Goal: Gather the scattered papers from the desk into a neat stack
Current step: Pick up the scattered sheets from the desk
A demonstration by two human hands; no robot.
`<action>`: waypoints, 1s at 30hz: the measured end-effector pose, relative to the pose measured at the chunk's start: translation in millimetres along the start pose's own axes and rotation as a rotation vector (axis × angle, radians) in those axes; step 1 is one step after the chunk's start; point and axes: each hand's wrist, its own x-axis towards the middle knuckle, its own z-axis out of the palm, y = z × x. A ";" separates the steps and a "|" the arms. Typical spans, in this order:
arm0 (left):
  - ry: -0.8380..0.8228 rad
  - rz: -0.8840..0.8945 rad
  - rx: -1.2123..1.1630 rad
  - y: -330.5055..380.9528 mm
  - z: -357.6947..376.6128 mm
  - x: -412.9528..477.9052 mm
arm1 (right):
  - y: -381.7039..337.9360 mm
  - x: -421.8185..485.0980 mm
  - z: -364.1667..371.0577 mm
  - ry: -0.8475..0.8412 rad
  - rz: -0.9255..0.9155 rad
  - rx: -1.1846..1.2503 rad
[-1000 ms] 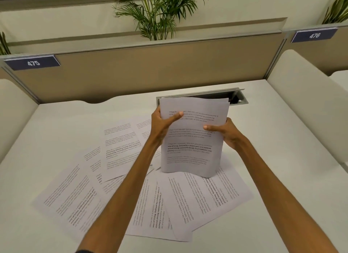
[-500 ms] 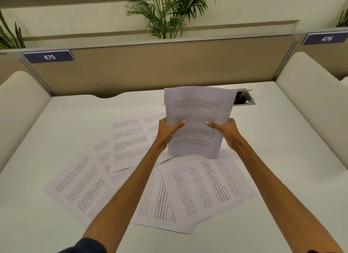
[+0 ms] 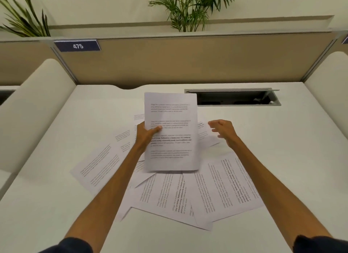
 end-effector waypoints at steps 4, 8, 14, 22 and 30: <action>0.044 -0.044 0.010 -18.7 -47.3 -0.1 | 15.2 17.3 21.0 0.024 0.141 -0.482; 0.116 -0.080 0.003 -26.7 -99.6 0.4 | 18.2 18.5 47.5 0.094 0.219 -0.641; 0.197 -0.126 0.031 -40.7 -164.6 4.4 | 3.8 24.4 85.9 0.119 0.178 -0.739; 0.178 -0.112 0.008 -47.0 -179.7 9.0 | -0.4 7.3 138.0 0.121 0.114 -0.823; 0.159 -0.097 -0.027 -47.0 -188.2 14.9 | -18.0 -10.5 185.2 0.049 0.208 -0.901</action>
